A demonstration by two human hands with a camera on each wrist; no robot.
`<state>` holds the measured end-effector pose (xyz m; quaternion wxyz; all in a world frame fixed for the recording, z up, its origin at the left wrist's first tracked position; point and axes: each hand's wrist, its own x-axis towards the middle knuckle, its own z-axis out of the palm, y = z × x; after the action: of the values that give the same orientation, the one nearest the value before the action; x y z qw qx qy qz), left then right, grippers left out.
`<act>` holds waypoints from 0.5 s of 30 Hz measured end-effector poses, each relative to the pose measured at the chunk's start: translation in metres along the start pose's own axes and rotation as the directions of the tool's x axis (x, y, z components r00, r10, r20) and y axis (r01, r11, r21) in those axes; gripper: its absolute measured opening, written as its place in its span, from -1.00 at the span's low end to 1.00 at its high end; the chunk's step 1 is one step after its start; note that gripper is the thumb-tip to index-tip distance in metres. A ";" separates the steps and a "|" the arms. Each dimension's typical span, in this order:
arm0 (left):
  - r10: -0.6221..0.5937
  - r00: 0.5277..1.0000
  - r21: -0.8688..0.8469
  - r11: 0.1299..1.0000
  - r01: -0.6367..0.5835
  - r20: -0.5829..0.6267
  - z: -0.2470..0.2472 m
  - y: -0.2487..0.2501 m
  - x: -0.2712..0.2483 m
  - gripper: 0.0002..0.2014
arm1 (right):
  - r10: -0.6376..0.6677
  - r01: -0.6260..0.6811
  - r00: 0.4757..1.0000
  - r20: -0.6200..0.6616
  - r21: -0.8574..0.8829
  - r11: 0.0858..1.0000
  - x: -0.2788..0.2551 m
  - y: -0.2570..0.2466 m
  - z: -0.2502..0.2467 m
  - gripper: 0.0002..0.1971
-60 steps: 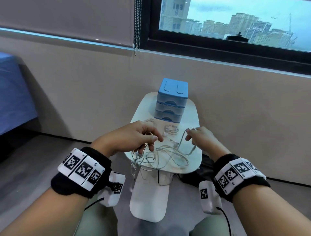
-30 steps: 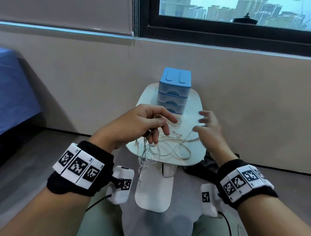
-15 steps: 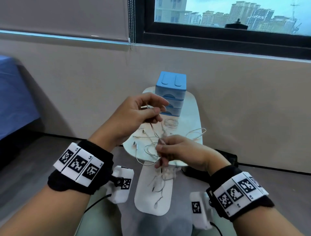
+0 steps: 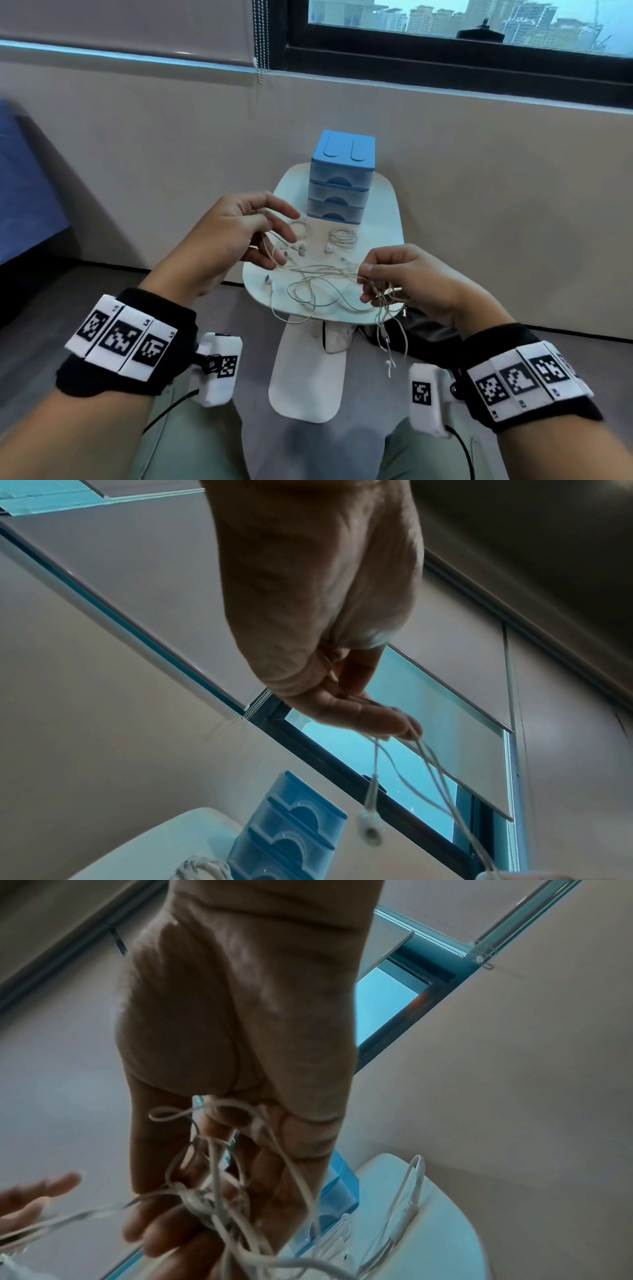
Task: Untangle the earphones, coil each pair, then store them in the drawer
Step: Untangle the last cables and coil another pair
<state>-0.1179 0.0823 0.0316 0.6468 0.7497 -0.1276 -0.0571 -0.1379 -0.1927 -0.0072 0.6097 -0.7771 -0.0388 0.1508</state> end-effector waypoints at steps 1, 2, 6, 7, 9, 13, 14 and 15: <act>-0.010 1.000 0.014 1.000 0.010 0.010 0.000 -0.001 -0.003 -0.63 | -0.016 0.016 0.998 -0.064 0.004 1.000 0.000 0.001 0.000 -0.81; -0.016 1.000 0.023 1.000 0.015 0.018 0.000 -0.003 -0.006 -0.62 | -0.037 0.039 0.991 -0.131 0.017 0.999 0.000 0.003 0.001 -0.79; 0.017 1.000 0.039 0.999 -0.017 0.014 -0.003 -0.009 -0.014 -0.61 | -0.105 0.169 0.931 -0.349 0.160 0.973 -0.001 0.001 0.002 -0.74; 0.029 0.999 0.030 0.999 -0.029 0.017 -0.004 -0.010 -0.016 -0.60 | -0.124 0.211 0.914 -0.386 0.194 0.958 -0.002 -0.001 0.003 -0.73; 0.040 0.998 -0.003 0.999 -0.040 0.044 -0.005 -0.014 -0.020 -0.59 | -0.161 0.298 0.881 -0.446 0.256 0.920 -0.008 -0.005 0.006 -0.72; 0.037 0.994 -0.025 0.999 -0.035 0.101 -0.004 -0.026 -0.034 -0.72 | -0.222 0.474 0.827 -0.516 0.428 0.769 -0.023 -0.014 0.009 -0.68; 0.040 0.993 -0.003 0.999 -0.039 0.115 -0.003 -0.030 -0.038 -0.77 | -0.230 0.502 0.820 -0.524 0.466 0.729 -0.027 -0.016 0.008 -0.69; 0.038 0.990 0.029 0.999 -0.042 0.133 -0.002 -0.034 -0.042 -0.78 | -0.233 0.522 0.814 -0.532 0.494 0.696 -0.031 -0.017 0.008 -0.69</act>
<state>-0.1537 0.0995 -0.0054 0.6259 0.7518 -0.1860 -0.0917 -0.1674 -0.1887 0.0137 0.8405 -0.5198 -0.0152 -0.1520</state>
